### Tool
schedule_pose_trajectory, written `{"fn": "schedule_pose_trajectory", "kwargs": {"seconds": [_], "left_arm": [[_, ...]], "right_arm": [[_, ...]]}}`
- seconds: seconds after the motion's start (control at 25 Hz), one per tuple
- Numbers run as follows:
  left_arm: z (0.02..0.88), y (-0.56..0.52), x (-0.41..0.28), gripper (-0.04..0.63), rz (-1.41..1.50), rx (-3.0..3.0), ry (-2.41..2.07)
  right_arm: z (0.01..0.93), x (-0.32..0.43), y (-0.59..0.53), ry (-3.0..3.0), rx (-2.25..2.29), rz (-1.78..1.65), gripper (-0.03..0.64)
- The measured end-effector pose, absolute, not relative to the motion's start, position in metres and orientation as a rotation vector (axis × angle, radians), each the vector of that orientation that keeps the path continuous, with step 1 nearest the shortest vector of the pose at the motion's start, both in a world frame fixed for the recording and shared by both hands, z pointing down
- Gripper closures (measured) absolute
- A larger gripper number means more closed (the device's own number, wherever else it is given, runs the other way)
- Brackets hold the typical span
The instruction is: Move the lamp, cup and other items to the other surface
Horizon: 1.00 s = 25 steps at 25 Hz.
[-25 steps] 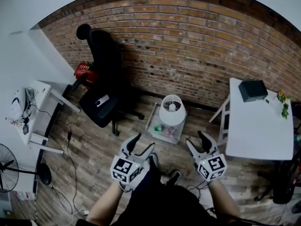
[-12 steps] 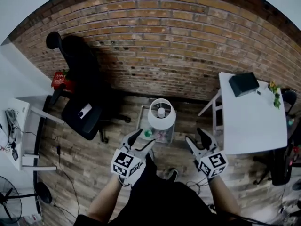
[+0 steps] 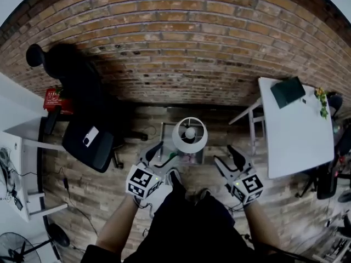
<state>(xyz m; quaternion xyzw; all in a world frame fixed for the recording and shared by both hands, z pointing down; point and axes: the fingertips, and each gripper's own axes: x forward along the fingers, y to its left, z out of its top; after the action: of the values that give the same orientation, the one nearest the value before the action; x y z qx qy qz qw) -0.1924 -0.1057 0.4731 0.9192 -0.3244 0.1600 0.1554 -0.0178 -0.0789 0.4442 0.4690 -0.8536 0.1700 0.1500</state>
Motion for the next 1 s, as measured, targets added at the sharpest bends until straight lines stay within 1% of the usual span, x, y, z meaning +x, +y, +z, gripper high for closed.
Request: {"fn": "schedule_pose_trajectory", "kwargs": {"seconds": [0.36,0.64,0.76,0.88,1.0], "left_arm": [[0.555,-0.14,-0.19,0.322,0.544,2.497,-0.735],[0.643,-0.155,-0.195,0.321,0.737,2.424,-0.696],[0.687,-0.156,-0.198,0.298,0.827,2.389,-0.634],[0.727,-0.163,-0.201,0.288,0.887,2.359,-0.581],[0.763,-0.176,-0.203,0.284,1.004,2.394,-0.57]], "right_arm": [[0.512,0.003,-0.125,-2.442,1.35,0.675,0.362],[0.605,0.011,-0.151,-2.453,1.169,0.796,0.357],[0.645,0.016,-0.157,-2.442,1.052,0.792,0.344],[0.684,0.019,-0.161,-2.413,0.966,0.791,0.337],[0.727,0.025,-0.166,-2.305,0.919,0.673,0.347]]}}
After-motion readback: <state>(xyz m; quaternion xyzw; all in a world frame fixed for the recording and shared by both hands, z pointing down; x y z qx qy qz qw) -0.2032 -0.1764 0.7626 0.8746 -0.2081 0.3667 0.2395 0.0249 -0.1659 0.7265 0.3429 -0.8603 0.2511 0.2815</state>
